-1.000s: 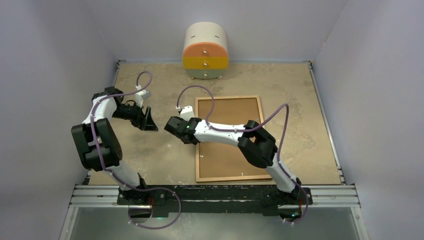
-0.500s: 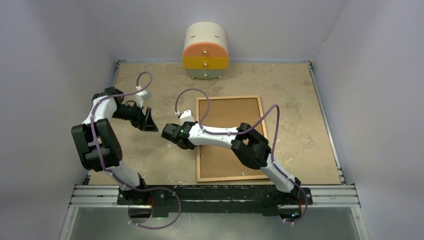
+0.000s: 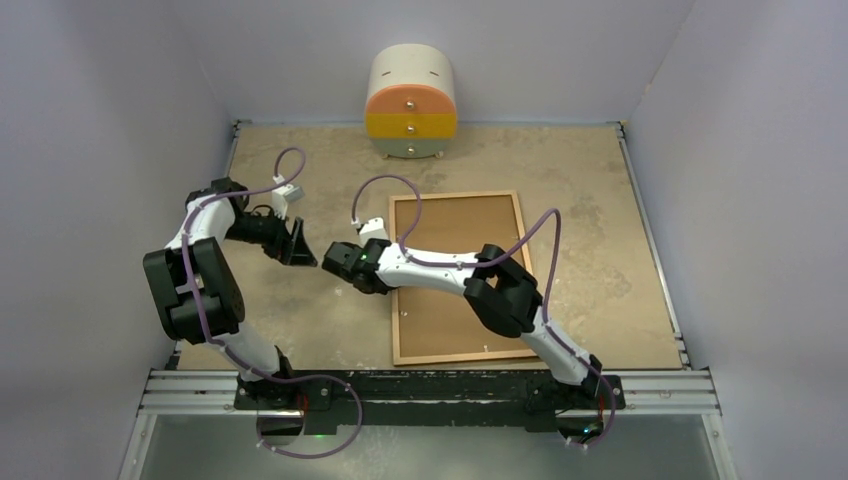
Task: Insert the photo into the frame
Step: Turn over the photo frame at the center of the board.
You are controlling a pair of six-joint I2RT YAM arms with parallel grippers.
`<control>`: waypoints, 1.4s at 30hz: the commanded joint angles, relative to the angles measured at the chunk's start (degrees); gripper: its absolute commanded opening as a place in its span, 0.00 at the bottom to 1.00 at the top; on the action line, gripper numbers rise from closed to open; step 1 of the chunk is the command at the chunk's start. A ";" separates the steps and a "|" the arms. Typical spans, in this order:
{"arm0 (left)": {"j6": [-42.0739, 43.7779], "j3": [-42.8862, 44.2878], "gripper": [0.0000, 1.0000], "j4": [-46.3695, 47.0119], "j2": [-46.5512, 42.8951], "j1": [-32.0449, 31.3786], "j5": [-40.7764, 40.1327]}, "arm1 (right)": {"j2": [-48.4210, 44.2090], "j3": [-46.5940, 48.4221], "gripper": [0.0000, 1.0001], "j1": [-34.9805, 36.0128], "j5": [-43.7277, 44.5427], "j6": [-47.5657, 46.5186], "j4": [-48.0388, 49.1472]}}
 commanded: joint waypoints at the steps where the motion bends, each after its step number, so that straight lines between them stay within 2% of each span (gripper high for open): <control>1: 0.87 0.62 0.76 -0.86 -1.91 0.50 2.05 | -11.37 2.09 0.00 0.18 -6.83 2.53 6.61; 4: 1.00 2.55 0.74 -2.73 -2.28 0.80 2.71 | -17.14 3.59 0.00 -0.29 -10.09 2.87 11.55; 8: -0.03 4.40 0.73 -4.73 -3.87 1.53 3.96 | -19.36 11.43 0.00 -1.45 -15.91 3.90 12.44; 11: 2.06 8.38 0.71 -10.72 -3.52 3.78 9.14 | -20.41 15.10 0.00 -3.24 -21.84 6.29 13.79; 15: 4.10 17.10 0.67 -20.68 -1.57 6.66 14.56 | -24.58 13.76 0.00 -6.11 -27.47 9.89 19.30; 20: 1.24 21.36 0.65 -20.76 -7.23 6.85 19.22 | -29.67 8.52 0.00 -10.37 -33.23 14.35 25.18; 23: -1.96 23.52 0.64 -18.81 -8.79 4.85 20.16 | -34.61 -0.59 0.00 -13.18 -38.36 18.43 32.75; 25: -6.23 25.29 0.63 -15.57 -9.29 0.73 18.59 | -37.25 -7.40 0.00 -15.24 -40.73 21.35 37.13; 28: -16.80 25.07 0.62 -5.31 -11.51 -5.85 15.31 | -40.62 -13.66 0.00 -18.06 -43.31 23.00 40.49; 31: -26.17 25.05 0.62 4.74 -13.59 -11.96 12.26 | -43.59 -16.82 0.00 -19.77 -43.08 21.29 39.16; 36: -31.22 27.92 0.60 10.28 -11.49 -22.82 6.11 | -48.73 -20.82 0.20 -23.49 -42.91 16.87 32.52; 40: -32.81 28.54 0.60 13.05 -9.82 -29.34 2.24 | -52.58 -25.48 0.50 -27.88 -44.95 15.79 29.70; 42: -32.86 28.04 0.60 13.66 -9.01 -31.19 0.85 | -54.17 -27.76 0.58 -30.98 -47.32 15.79 28.74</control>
